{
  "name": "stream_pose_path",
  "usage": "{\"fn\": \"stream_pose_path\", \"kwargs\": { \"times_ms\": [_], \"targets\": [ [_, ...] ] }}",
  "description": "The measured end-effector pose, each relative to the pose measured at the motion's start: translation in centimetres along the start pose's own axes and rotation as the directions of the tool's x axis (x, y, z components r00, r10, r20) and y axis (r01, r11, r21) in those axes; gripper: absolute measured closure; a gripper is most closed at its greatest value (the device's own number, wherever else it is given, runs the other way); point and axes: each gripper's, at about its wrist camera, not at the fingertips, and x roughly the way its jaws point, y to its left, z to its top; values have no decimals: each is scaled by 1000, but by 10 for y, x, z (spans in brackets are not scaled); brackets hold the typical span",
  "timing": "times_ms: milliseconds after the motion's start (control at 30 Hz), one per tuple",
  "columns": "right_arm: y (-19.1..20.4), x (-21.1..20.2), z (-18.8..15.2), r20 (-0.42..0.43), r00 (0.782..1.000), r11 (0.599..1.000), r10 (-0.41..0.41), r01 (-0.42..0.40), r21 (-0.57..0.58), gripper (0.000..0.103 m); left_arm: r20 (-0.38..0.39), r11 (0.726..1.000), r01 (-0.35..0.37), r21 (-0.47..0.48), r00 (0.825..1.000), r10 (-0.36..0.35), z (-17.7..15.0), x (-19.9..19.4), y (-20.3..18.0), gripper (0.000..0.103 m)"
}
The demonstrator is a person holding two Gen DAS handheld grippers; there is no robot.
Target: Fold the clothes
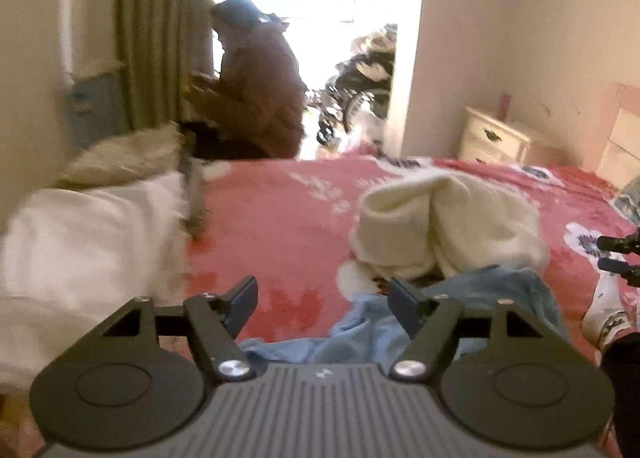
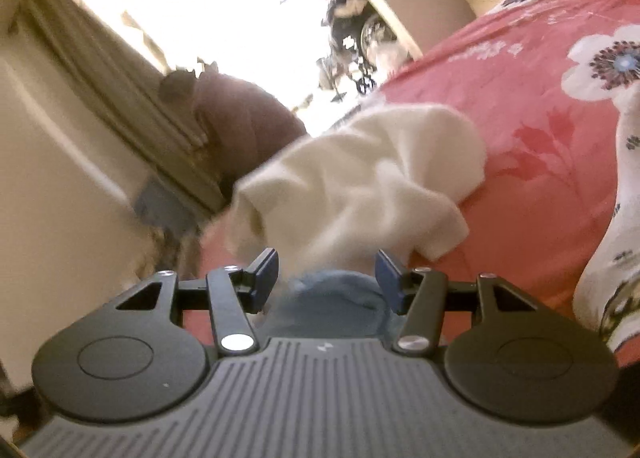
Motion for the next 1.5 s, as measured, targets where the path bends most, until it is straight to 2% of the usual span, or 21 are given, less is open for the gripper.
{"fn": "stream_pose_path", "kwargs": {
  "times_ms": [133,233,300,367,400,467,567,667,800,900,933,967,1000,1100,1167,1300,1400,1500],
  "targets": [
    [3,7,3,-18,998,997,-66,67,38,50,-31,999,49,-13,998,-50,-19,-18,3,28],
    [5,27,3,-61,988,990,-139,141,15,51,-113,998,68,-11,991,-69,-61,8,-15,29],
    [0,56,4,-103,962,967,-252,246,-69,55,-179,996,90,-19,980,-91,-91,31,-30,34],
    [-12,92,2,-165,926,936,-341,317,-154,61,-229,991,134,-29,964,-137,-120,49,-44,37],
    [-17,110,1,-191,913,927,-360,328,-180,65,-242,988,153,-25,958,-154,-133,55,-51,37],
    [-26,147,2,-238,903,925,-358,308,-222,65,-251,983,181,10,952,-173,-153,63,-62,37],
    [-18,204,9,-266,912,931,-313,239,-276,65,-240,978,190,86,957,-165,-171,68,-68,36],
    [4,264,18,-274,910,909,-312,202,-363,65,-213,973,200,113,962,-173,-180,66,-61,35],
    [30,331,50,-217,946,932,-241,163,-325,70,-226,976,216,22,952,-206,-169,67,-48,35],
    [56,350,79,-71,983,960,-169,148,-238,71,-216,978,209,1,955,-204,-162,67,-44,35],
    [65,345,82,-22,987,960,-160,150,-235,70,-212,979,204,2,957,-199,-160,68,-43,35],
    [72,340,84,14,987,959,-157,156,-235,62,-209,980,201,-1,958,-197,-160,66,-41,35],
    [78,332,84,10,985,954,-173,171,-247,53,-206,980,197,-16,959,-196,-160,64,-39,35],
    [90,291,81,-22,975,926,-220,201,-320,52,-195,980,190,-60,960,-198,-159,54,-31,35],
    [96,246,77,-14,974,910,-224,204,-362,52,-183,980,187,-64,963,-195,-157,44,-26,33],
    [97,131,78,-22,993,953,-112,101,-286,52,-173,985,155,-75,971,-166,-149,18,-15,33],
    [115,42,83,6,999,956,-34,34,-291,52,-164,987,132,-86,976,-145,-145,-10,-4,33],
    [139,-49,82,72,997,905,-20,49,-422,51,-162,992,95,-85,981,-107,-143,-38,6,33]
  ]
}}
